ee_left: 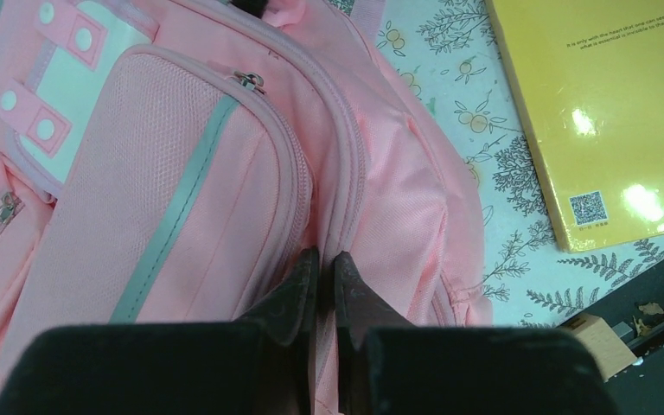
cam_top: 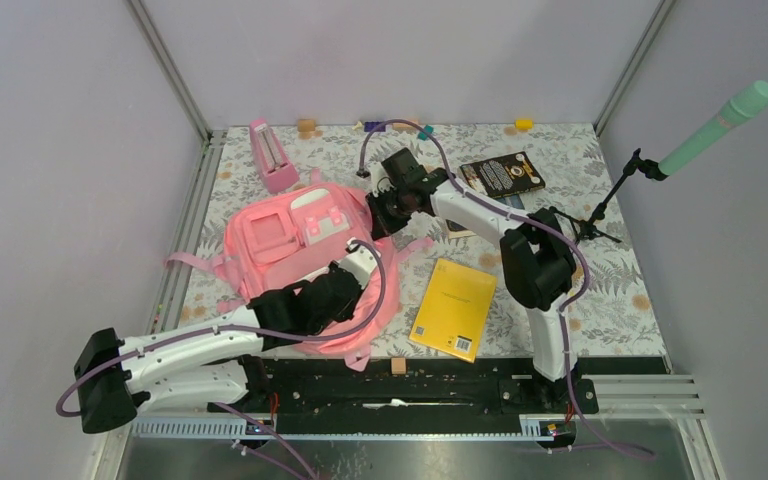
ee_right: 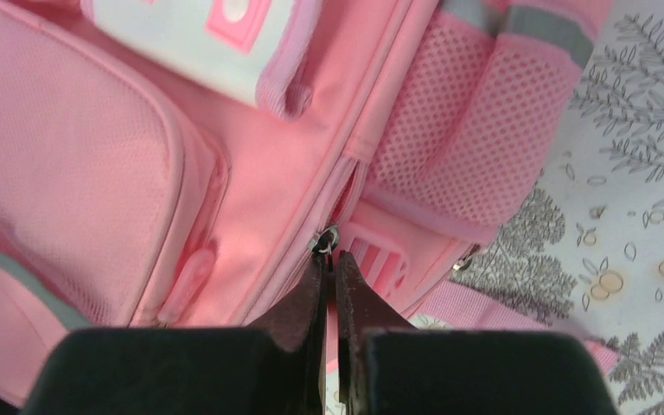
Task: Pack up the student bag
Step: Zip the student bag at the center of the board.
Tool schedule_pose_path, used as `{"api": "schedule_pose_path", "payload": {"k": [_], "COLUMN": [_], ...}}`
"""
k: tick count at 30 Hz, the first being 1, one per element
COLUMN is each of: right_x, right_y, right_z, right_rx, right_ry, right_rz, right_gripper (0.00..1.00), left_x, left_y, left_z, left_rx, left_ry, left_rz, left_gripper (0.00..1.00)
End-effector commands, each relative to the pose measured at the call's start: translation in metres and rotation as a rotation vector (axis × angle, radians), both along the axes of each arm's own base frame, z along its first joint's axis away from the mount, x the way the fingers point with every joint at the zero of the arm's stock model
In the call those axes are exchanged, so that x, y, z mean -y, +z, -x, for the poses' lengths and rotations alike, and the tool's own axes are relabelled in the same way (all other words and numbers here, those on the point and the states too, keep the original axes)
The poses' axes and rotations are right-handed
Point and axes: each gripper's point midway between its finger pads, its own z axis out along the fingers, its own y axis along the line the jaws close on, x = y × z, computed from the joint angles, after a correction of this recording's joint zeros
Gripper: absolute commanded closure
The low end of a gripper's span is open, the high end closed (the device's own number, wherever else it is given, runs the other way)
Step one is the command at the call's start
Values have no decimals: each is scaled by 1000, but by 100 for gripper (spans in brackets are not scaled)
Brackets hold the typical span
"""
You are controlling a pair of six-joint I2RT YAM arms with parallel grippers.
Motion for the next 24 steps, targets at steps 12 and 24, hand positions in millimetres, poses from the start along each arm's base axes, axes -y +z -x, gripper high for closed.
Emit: {"api": "schedule_pose_path", "payload": {"k": [12, 24], "right_x": [-20, 1], "right_y": [6, 69], "right_z": [-76, -50], "right_rx": [90, 182], "right_ry": [-215, -207], "right_rz": [-48, -152], "right_gripper": [96, 41], "left_x": [4, -20], "left_y": [19, 47], "left_z": [7, -5], "left_rx": [-7, 17], "left_ry": [-9, 12], "left_rz": [85, 25], "left_gripper": [100, 100]}}
